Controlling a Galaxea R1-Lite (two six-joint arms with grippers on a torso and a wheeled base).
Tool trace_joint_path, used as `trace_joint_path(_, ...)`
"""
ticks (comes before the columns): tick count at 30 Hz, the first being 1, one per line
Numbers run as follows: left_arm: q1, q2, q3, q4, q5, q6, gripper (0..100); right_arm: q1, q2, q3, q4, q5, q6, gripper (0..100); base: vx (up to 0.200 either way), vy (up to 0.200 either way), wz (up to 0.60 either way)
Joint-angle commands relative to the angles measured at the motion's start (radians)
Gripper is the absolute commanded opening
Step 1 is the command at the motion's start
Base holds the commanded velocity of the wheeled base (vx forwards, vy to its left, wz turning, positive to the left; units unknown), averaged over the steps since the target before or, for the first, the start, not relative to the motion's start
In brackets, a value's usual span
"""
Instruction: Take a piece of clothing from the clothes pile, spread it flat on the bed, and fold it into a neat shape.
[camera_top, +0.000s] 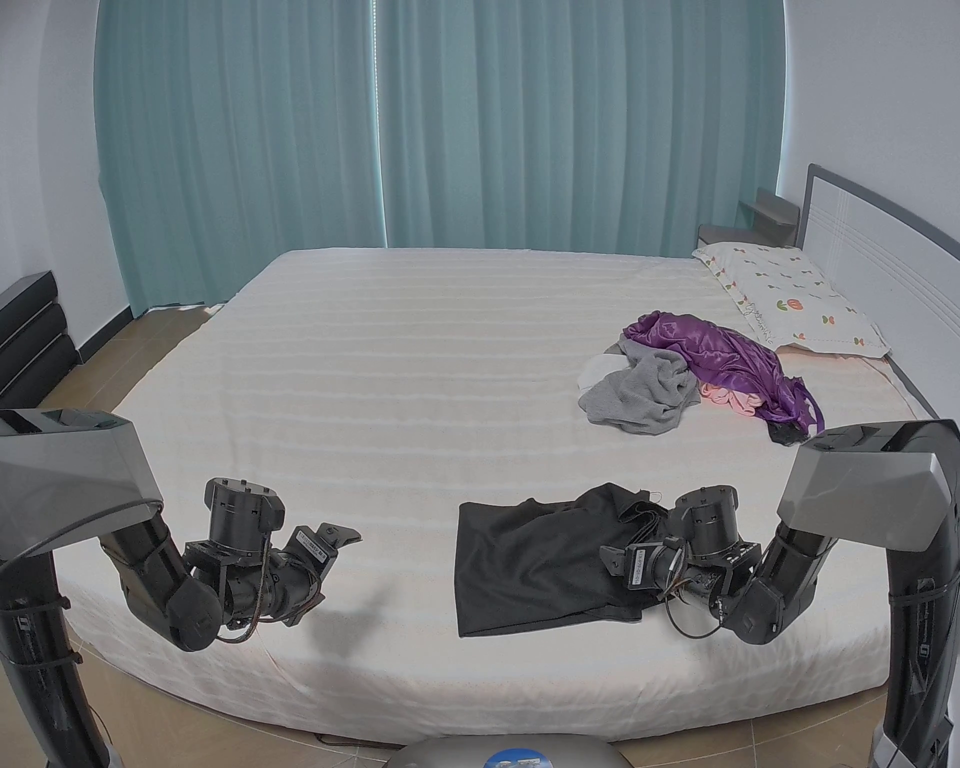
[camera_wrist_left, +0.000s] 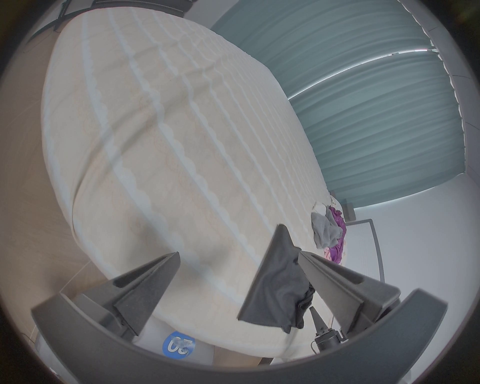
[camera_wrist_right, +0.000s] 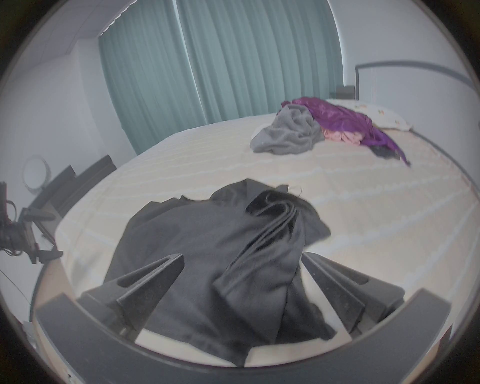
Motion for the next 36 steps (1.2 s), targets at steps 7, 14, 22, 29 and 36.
trace_joint_path(7, 0.0, 0.005, 0.0, 0.0, 0.002, 0.0, 100, -0.004, 0.008, -0.058, 0.117, -0.041, -0.037, 100, 0.0, 0.0, 0.0)
trace_joint_path(14, 0.0, 0.005, 0.0, 0.0, 0.005, 0.0, 100, -0.035, 0.009, -0.049, 0.192, -0.053, -0.054, 100, 0.0, 0.0, 0.0)
trace_joint_path(22, 0.0, 0.007, 0.002, 0.0, 0.007, 0.003, 100, -0.121, -0.086, 0.078, 0.179, -0.076, -0.063, 100, 0.0, 0.0, 0.0)
trace_joint_path(29, -0.002, 0.011, 0.002, 0.0, 0.008, 0.004, 100, -0.228, -0.19, 0.183, 0.179, -0.067, -0.134, 100, 0.0, 0.0, 0.0)
trace_joint_path(36, -0.002, 0.013, 0.002, 0.0, 0.01, 0.017, 100, -0.251, -0.276, 0.206, 0.176, 0.033, -0.129, 100, 0.0, 0.0, 0.0)
